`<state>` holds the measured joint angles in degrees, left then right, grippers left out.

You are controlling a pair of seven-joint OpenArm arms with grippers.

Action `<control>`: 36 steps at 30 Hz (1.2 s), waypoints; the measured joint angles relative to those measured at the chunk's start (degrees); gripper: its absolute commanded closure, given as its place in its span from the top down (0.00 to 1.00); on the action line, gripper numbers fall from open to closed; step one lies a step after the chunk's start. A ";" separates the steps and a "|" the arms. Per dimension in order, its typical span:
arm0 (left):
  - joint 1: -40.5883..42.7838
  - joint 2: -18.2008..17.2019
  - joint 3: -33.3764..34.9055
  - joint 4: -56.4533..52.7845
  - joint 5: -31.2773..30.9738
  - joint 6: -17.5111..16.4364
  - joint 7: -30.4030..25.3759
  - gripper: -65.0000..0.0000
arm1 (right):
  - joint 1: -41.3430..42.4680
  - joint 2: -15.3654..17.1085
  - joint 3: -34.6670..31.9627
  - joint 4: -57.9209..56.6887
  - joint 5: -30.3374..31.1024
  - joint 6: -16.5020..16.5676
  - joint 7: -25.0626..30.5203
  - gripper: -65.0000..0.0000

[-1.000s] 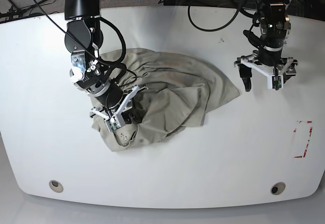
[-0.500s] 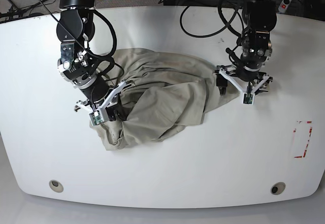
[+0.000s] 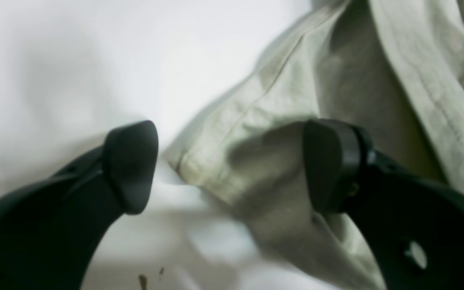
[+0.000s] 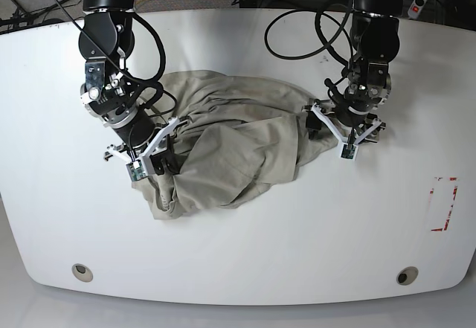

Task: Fold the T-shirt properly
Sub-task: 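Lower the left gripper onto the shirt's opposite edge and grasp it, then lift the shirt with both grippers and stretch it apart, laying it down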

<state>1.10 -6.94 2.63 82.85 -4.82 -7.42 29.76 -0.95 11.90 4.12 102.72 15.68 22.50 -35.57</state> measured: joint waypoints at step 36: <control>-6.51 -3.10 -5.75 15.96 0.68 0.11 13.60 0.01 | 20.55 6.36 8.96 -8.13 0.26 0.35 -5.51 0.00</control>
<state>-5.41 -10.04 -3.11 98.80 -4.14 -7.31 43.35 19.59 18.26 13.08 94.59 15.94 22.85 -41.08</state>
